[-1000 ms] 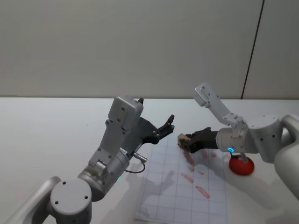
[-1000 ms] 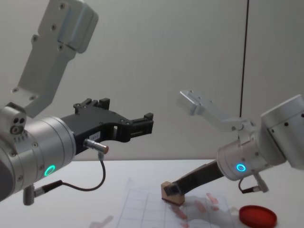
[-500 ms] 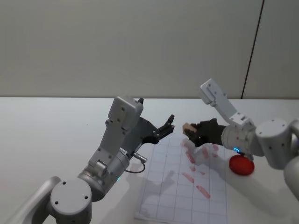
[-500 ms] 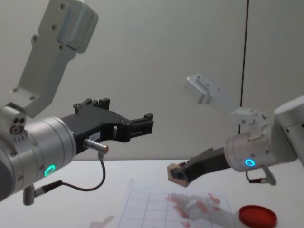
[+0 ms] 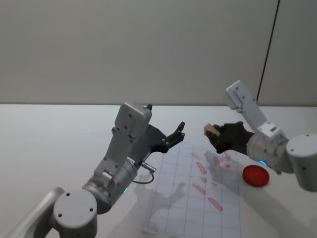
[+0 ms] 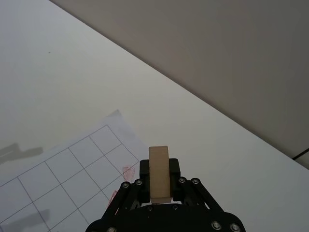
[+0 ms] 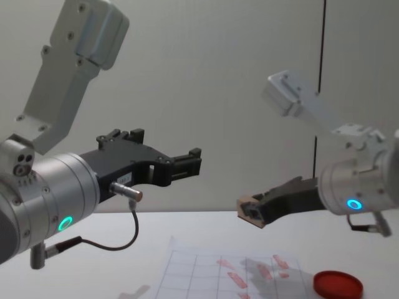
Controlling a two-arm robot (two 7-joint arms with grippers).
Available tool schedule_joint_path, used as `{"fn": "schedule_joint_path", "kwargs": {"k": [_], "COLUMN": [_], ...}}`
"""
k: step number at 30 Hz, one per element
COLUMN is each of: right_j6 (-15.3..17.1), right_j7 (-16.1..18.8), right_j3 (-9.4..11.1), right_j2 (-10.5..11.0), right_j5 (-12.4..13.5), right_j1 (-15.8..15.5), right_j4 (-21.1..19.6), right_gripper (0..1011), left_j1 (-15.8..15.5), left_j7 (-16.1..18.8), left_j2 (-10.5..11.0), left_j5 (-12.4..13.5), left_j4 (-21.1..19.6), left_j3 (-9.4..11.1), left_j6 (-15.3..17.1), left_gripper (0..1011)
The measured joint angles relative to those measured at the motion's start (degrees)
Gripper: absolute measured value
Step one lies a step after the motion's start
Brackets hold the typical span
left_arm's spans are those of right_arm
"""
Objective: Use the one hand to pick up the stamp and affix it onto the A4 paper.
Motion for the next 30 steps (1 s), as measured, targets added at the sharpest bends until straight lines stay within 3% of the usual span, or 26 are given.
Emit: {"fn": "schedule_joint_path", "kwargs": {"k": [7, 14, 21, 30], "right_j6": [5.42, 8.32, 9.4, 8.76], "right_j7": [-3.67, -7.29, -10.44, -14.35], "right_j3": [0.86, 1.73, 2.49, 3.41], "right_j2": [2.94, 4.97, 6.25, 6.89], "right_j5": [4.61, 9.37, 13.83, 19.08], "right_j1": [-4.96, -8.85, -11.64, -13.96], "right_j4": [-9.01, -14.95, -18.44, -20.11], "right_gripper": [217, 217, 217, 217], "left_j1": [0.0, 0.0, 0.0, 0.0], "left_j7": [0.0, 0.0, 0.0, 0.0], "left_j2": [0.0, 0.0, 0.0, 0.0], "left_j5": [0.0, 0.0, 0.0, 0.0], "left_j4": [0.0, 0.0, 0.0, 0.0], "left_j3": [0.0, 0.0, 0.0, 0.0], "left_j6": [0.0, 0.0, 0.0, 0.0], "left_gripper": [1002, 1002, 1002, 1002]}}
